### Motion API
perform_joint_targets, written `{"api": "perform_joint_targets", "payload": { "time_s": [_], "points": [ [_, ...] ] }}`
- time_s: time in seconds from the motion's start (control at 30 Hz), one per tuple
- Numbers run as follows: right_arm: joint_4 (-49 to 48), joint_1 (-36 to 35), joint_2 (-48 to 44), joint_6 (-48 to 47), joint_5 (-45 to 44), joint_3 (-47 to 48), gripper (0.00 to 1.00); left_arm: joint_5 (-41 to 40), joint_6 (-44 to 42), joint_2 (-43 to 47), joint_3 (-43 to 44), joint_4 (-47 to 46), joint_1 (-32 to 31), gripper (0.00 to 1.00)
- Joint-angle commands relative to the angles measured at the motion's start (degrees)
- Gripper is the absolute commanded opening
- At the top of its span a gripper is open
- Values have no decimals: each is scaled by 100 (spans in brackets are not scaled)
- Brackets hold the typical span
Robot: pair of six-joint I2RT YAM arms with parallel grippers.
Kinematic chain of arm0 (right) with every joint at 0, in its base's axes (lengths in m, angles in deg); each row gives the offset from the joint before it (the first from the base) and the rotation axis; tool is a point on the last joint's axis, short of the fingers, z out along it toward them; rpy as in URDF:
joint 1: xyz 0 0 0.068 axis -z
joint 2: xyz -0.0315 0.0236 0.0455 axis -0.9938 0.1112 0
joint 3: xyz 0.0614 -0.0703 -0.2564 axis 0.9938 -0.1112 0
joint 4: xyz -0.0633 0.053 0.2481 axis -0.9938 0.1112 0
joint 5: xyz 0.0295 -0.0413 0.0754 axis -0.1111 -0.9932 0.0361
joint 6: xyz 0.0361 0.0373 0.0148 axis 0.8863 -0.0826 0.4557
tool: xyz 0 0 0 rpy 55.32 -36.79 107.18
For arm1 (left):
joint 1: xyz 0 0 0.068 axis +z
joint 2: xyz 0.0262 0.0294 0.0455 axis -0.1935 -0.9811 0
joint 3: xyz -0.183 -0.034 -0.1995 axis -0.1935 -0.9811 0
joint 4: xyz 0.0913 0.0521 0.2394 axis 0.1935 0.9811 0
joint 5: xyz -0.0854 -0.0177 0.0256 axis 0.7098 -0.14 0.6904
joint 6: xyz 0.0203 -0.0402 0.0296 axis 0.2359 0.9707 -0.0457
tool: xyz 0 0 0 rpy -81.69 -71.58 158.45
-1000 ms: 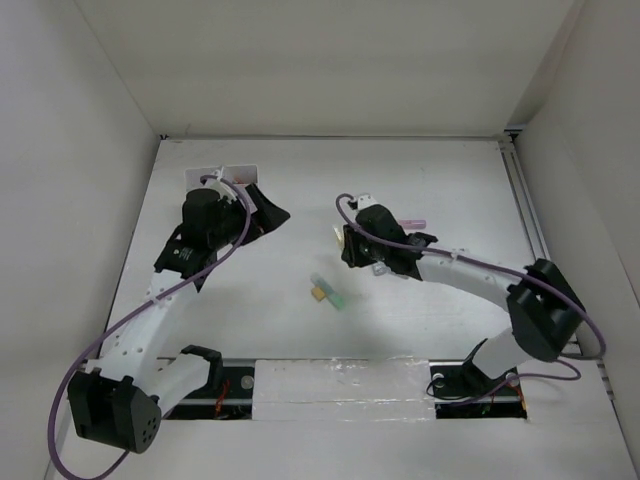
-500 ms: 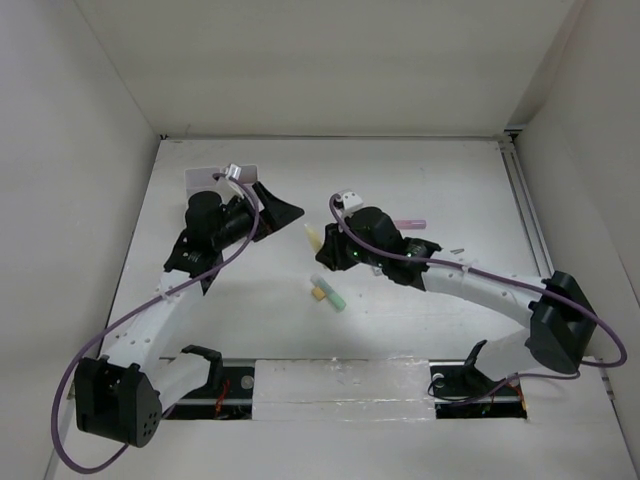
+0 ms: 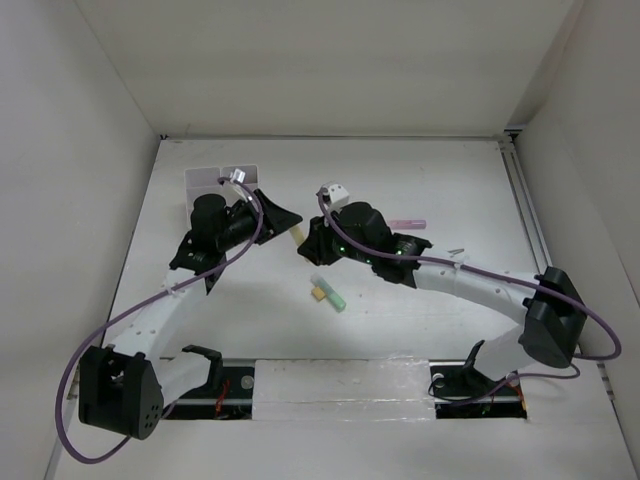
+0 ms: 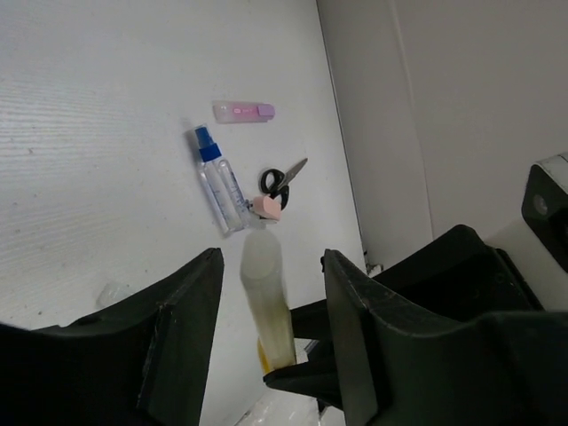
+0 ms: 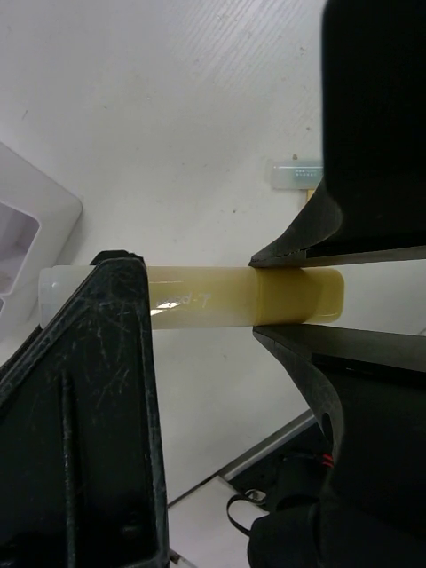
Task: Sort the stationery into containers
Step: Place the pen in the storage box.
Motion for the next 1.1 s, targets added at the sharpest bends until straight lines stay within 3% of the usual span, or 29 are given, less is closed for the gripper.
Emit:
{"api": "perform_joint_targets", "payload": {
  "time_s": [0.0, 0.03, 0.07, 0.17, 0.23, 0.33, 0.37, 0.4, 0.5, 0.53, 0.8, 1.07],
  "points": [
    [-465, -111, 142, -39, -34, 388, 0, 227, -7, 10, -13, -442, -16, 44],
    [-465, -172, 142, -39, -95, 389, 0, 227, 45, -42, -13, -495, -16, 39],
    [-465, -173, 229, -39, -95, 528, 0, 323, 46, -42, -13, -626, -16, 25],
    [-518, -173, 362, -39, -227, 643, 0, 447, 107, -95, -13, -706, -16, 0],
    [-518, -173, 362, 13, -306, 644, 1, 386, 3, -157, 40, -602, -16, 0],
    [-518, -173, 362, 14, -560, 644, 30, 167, -104, -157, 268, -338, -16, 0],
    [-518, -173, 301, 14, -665, 644, 61, 96, -182, -104, 269, -285, -16, 0],
    [-518, -173, 301, 14, -667, 574, 72, 17, -252, -104, 347, -171, -16, 0],
    [-518, -173, 186, -39, -737, 460, 95, -246, -402, -104, 541, 57, -16, 0],
    [-518, -173, 126, -100, -798, 372, 98, -352, -498, -104, 654, 128, -16, 0],
    [-246, -173, -981, -100, -1317, -621, 100, -2870, -1088, -630, 1928, 1367, 54, 0],
    [219, -120, -2212, -153, -1431, -1307, 100, -5677, -1193, -2219, 4081, 2861, 564, 0]
  ]
}}
